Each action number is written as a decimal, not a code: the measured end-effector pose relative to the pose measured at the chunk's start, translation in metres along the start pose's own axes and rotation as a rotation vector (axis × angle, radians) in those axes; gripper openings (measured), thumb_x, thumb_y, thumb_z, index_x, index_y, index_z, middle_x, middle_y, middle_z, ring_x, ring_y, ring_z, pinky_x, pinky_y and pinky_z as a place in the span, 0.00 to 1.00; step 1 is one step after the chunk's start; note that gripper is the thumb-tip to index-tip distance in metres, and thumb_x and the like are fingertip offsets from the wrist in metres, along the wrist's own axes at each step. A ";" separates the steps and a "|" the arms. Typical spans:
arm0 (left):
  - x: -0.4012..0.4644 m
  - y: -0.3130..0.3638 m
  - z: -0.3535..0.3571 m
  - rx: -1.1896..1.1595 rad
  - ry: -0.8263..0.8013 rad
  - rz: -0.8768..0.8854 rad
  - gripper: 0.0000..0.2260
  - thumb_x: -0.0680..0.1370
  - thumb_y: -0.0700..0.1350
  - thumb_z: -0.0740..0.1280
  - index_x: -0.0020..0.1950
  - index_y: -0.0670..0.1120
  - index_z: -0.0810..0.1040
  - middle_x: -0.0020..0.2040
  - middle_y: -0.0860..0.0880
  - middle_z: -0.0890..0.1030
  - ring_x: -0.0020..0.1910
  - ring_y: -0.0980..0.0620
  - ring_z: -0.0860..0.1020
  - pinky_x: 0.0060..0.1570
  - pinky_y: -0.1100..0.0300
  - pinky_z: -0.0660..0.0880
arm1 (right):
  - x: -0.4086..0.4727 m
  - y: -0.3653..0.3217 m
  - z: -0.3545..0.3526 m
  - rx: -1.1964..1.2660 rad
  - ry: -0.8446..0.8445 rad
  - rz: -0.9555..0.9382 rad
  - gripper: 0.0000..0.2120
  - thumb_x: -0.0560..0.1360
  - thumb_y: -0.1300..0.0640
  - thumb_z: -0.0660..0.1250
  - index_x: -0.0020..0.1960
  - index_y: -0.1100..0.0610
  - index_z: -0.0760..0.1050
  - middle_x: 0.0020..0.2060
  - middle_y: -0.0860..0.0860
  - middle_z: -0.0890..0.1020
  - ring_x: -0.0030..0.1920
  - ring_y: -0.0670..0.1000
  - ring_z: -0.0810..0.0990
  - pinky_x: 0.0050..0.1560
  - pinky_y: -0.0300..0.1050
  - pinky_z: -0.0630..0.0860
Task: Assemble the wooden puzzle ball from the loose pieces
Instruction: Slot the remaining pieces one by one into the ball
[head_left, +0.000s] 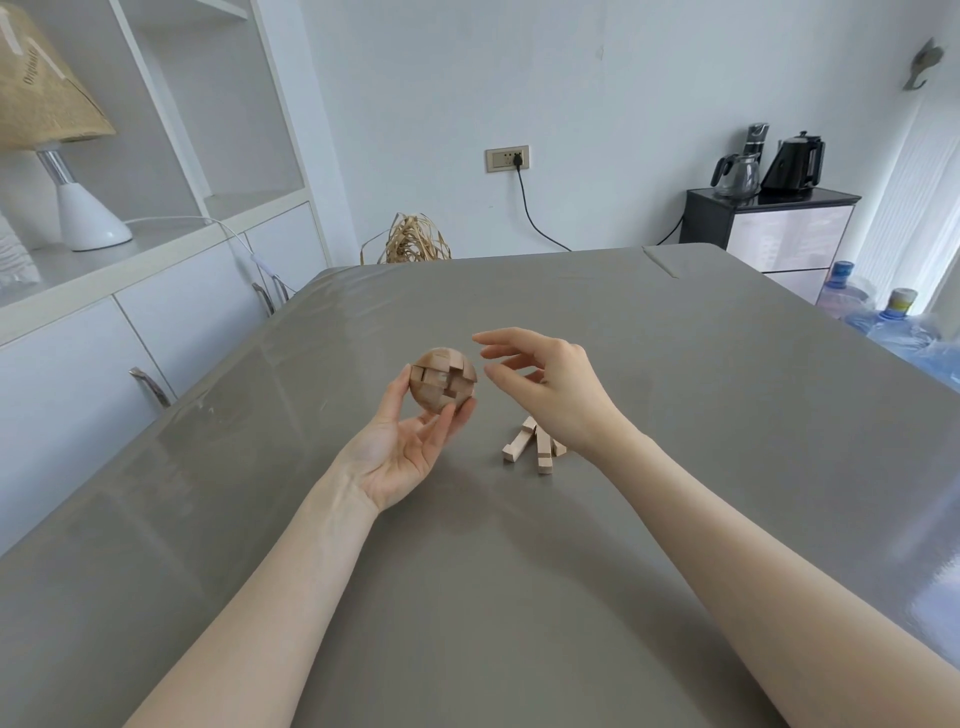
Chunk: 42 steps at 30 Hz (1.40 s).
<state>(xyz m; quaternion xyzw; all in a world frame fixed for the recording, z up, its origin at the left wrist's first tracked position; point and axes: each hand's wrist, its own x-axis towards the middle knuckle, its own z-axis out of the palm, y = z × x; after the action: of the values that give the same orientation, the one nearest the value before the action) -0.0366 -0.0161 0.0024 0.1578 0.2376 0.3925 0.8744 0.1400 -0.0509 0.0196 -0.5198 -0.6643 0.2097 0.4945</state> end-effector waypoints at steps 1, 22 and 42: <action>0.000 0.001 -0.001 0.005 -0.004 0.001 0.43 0.48 0.37 0.84 0.60 0.32 0.73 0.49 0.34 0.82 0.42 0.40 0.84 0.32 0.56 0.81 | 0.001 0.002 -0.001 -0.021 0.013 0.019 0.12 0.76 0.58 0.65 0.59 0.50 0.78 0.50 0.47 0.82 0.49 0.43 0.79 0.43 0.25 0.71; 0.000 0.005 -0.002 0.089 0.160 0.130 0.25 0.72 0.50 0.69 0.60 0.32 0.72 0.48 0.36 0.83 0.40 0.40 0.84 0.36 0.57 0.82 | 0.006 0.033 -0.027 -0.316 -0.204 0.320 0.13 0.73 0.67 0.60 0.48 0.56 0.82 0.48 0.52 0.83 0.51 0.51 0.81 0.48 0.40 0.77; 0.005 -0.013 0.005 0.100 0.116 0.069 0.24 0.73 0.51 0.68 0.58 0.32 0.73 0.49 0.36 0.83 0.41 0.41 0.84 0.34 0.57 0.81 | 0.007 0.033 -0.054 -0.479 -0.433 0.467 0.08 0.65 0.65 0.72 0.41 0.54 0.82 0.44 0.52 0.83 0.45 0.52 0.81 0.38 0.41 0.74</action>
<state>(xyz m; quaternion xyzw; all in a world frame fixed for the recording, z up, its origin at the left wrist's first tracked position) -0.0232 -0.0215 -0.0010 0.1862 0.3015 0.4188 0.8361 0.2032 -0.0450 0.0188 -0.7012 -0.6473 0.2603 0.1467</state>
